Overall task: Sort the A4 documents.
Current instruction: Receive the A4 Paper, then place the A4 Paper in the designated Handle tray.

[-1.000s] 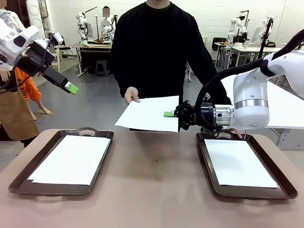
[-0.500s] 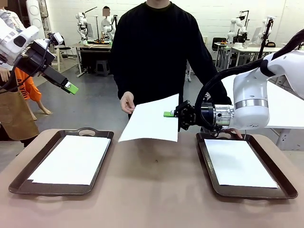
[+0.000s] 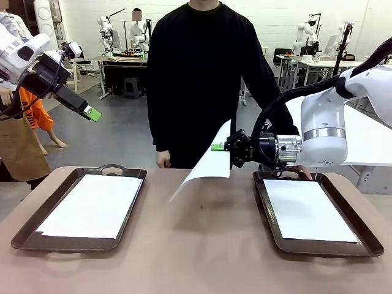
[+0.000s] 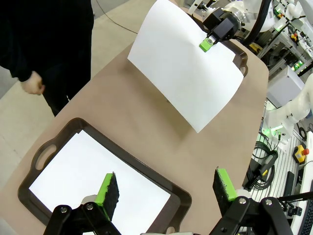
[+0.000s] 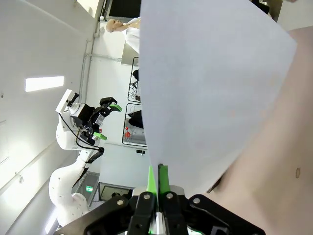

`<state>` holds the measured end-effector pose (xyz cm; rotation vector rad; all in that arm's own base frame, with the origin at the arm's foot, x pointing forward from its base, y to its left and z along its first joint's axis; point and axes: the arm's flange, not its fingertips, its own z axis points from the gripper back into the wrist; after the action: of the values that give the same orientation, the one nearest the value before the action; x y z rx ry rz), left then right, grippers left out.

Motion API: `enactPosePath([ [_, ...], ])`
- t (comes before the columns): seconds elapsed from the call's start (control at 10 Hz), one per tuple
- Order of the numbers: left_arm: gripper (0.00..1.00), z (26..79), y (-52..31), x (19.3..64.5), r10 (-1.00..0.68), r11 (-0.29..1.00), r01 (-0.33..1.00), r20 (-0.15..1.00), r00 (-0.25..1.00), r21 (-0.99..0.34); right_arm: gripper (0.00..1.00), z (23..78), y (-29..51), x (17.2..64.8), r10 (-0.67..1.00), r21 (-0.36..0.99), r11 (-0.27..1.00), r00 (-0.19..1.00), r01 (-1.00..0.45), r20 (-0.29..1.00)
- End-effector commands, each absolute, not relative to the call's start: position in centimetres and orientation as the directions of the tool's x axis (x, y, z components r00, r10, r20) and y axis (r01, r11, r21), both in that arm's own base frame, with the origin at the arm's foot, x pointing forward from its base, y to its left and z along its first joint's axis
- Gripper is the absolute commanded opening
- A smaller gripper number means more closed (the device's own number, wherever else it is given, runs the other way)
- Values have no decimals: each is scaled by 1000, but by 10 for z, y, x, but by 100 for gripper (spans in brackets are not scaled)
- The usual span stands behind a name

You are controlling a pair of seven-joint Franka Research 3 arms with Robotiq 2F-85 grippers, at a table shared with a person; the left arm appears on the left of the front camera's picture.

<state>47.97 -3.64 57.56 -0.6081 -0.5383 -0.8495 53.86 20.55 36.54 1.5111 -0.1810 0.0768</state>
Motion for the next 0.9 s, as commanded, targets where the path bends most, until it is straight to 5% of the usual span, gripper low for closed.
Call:
enactPosePath([
  [0.0,100,576,-36,479,-521,513,813,653,550,-274,0,365,205,539,-67,985,63,984,-161,165],
  [0.8,100,576,-36,479,-521,513,813,653,550,-274,0,365,205,539,-67,985,63,984,-161,165],
])
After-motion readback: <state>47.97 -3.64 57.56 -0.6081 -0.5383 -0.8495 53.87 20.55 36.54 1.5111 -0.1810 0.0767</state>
